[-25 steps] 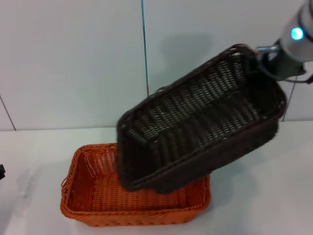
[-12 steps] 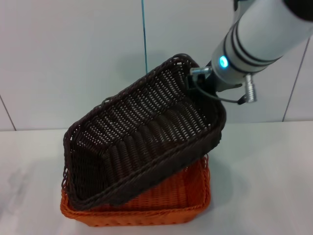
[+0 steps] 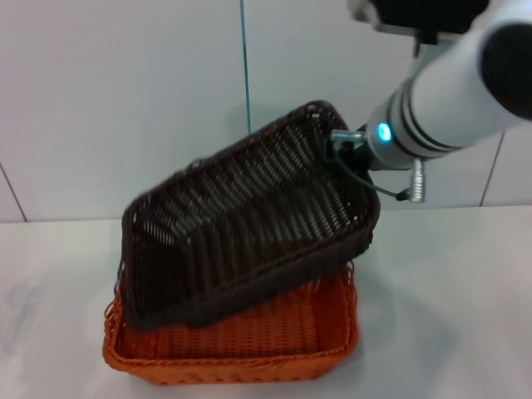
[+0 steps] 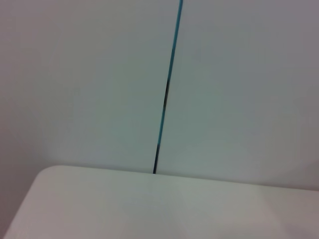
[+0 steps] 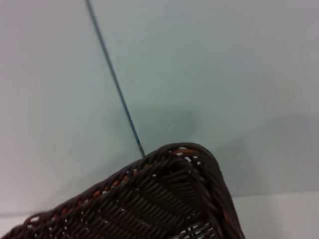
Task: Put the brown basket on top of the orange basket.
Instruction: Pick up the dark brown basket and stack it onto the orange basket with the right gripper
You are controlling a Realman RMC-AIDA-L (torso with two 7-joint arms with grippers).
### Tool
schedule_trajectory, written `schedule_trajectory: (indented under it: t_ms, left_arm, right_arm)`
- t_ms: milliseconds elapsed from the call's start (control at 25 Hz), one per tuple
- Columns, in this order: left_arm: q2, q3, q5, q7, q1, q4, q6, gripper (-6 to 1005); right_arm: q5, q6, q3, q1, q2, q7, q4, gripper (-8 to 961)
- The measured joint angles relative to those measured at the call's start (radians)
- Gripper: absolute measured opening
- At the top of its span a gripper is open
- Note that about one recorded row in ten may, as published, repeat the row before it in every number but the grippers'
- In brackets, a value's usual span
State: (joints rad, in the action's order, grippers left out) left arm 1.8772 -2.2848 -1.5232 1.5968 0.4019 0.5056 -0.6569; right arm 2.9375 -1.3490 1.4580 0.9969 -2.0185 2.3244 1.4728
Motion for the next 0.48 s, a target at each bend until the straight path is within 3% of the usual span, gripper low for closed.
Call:
schedule_trajectory:
  t_ms: [200, 480]
  left_arm:
    - [-0.014, 0.001, 0.001, 0.000, 0.007, -0.013, -0.008, 921]
    - [-0.026, 0.008, 0.001, 0.000, 0.012, -0.020, -0.006, 921]
  right_arm:
    - [0.000, 0.078, -0.009, -0.038, 0.008, -0.020, -0.002, 161]
    - [0.000, 0.170, -0.003, -0.052, -0.005, -0.001, -0.024, 161]
